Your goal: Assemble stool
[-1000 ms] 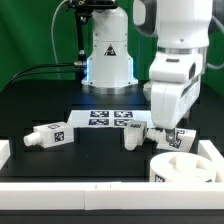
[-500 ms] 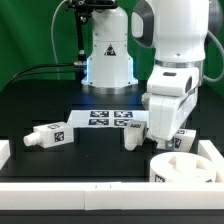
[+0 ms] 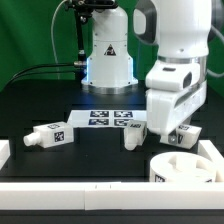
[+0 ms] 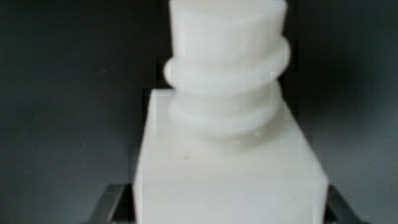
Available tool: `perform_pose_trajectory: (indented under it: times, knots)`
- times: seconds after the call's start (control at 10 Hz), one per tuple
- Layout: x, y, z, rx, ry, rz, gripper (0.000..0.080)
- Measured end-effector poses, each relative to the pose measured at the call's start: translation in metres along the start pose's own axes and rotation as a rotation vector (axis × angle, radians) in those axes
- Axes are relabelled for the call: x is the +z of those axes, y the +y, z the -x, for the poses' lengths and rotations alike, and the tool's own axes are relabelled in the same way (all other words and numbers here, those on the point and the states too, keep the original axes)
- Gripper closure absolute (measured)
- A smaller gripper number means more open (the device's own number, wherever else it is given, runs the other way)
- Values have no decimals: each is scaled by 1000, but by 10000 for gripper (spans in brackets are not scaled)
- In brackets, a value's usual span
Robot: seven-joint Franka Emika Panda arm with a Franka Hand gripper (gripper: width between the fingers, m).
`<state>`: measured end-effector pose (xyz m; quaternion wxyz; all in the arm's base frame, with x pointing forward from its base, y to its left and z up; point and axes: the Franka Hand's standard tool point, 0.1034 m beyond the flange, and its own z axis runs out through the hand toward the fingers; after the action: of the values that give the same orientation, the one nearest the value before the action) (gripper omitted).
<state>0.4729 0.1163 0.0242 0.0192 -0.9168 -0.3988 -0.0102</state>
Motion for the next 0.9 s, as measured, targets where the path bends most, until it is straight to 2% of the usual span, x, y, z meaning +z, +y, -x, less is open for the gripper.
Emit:
perform_pose_trajectory:
  times: [0.1, 0.2, 0.3, 0.6, 0.7, 0.8, 0.9]
  knots:
    - [-3, -7, 3, 218, 9, -7, 479]
    - [-3, -8, 5, 287, 15, -10, 479]
    - [-3, 1, 6, 287, 37, 4, 479]
    - [-2, -2, 5, 479, 38, -7, 479]
    - [1, -12, 9, 666, 54, -14, 479]
    - [7, -29, 17, 791, 56, -18, 479]
    - [12, -39, 19, 884, 53, -23, 479]
